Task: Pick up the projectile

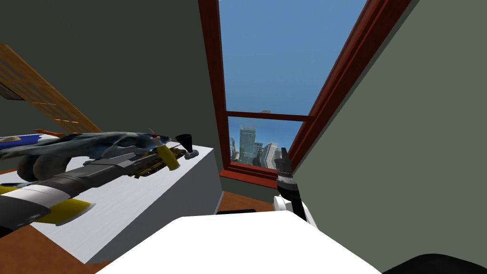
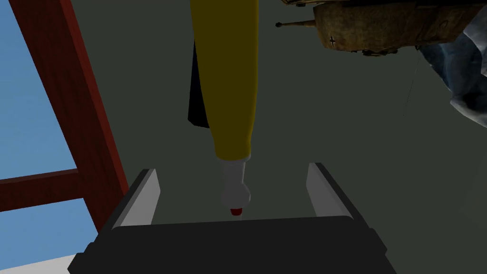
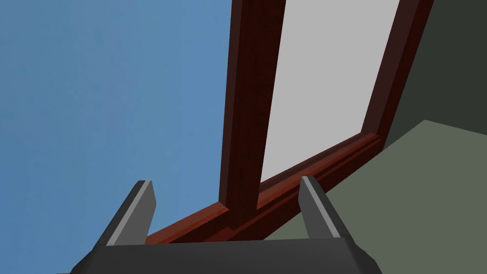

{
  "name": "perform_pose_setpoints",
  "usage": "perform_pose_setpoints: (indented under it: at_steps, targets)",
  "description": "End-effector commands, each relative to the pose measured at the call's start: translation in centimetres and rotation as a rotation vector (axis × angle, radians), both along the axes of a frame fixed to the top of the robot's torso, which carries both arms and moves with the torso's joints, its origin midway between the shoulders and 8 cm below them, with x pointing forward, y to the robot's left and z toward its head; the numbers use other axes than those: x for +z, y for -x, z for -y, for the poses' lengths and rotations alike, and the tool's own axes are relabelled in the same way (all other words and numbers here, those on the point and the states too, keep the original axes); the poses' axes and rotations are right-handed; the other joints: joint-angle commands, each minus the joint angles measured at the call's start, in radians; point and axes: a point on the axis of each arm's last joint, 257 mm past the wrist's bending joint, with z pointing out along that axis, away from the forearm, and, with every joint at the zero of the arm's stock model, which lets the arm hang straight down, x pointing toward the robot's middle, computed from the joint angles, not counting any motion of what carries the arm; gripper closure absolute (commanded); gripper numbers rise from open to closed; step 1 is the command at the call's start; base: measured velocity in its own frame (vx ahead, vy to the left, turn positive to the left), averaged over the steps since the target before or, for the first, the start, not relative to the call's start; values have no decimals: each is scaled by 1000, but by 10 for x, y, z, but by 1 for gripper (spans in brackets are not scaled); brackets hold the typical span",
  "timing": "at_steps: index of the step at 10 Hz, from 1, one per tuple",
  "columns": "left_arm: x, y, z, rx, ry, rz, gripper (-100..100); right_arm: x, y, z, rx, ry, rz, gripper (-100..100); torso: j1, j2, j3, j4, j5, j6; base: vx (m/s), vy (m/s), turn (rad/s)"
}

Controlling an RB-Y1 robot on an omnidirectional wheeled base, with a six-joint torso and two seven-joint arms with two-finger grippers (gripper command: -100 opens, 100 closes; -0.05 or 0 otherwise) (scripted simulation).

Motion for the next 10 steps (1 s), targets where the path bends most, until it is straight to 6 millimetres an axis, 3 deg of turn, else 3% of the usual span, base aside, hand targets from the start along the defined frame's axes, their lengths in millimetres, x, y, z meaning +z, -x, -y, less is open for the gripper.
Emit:
perform_pose_setpoints:
  at_steps: [1,2,3,4,5,6,10]
  targets:
    - [0,-4,13,-43,52,-2,-100,0,0,0,0,0,0,0,0,0,0,0,0,0,103,42,8]
    - [0,-2,8,-25,30,-1,-100,0,0,0,0,0,0,0,-3,2,1,0,0,0,44,13,-2]
    - [0,-2,9,-30,35,-1,0,0,0,0,0,0,0,0,-5,6,3,1,-1,0,9,4,-1]
    - [8,-4,14,-36,22,0,-100,0,0,0,0,0,0,0,-6,8,5,2,-1,0,94,-14,18]
    - [4,-3,12,-34,27,0,-100,0,0,0,0,0,0,0,-7,5,3,2,-2,0,59,-10,8]
    - [5,-3,13,-34,27,0,100,0,0,0,0,0,0,0,-7,6,4,1,-2,0,8,-1,-1]
    - [5,-3,13,-34,26,0,100,0,0,0,0,0,0,0,-6,9,5,2,-1,0,0,0,0]
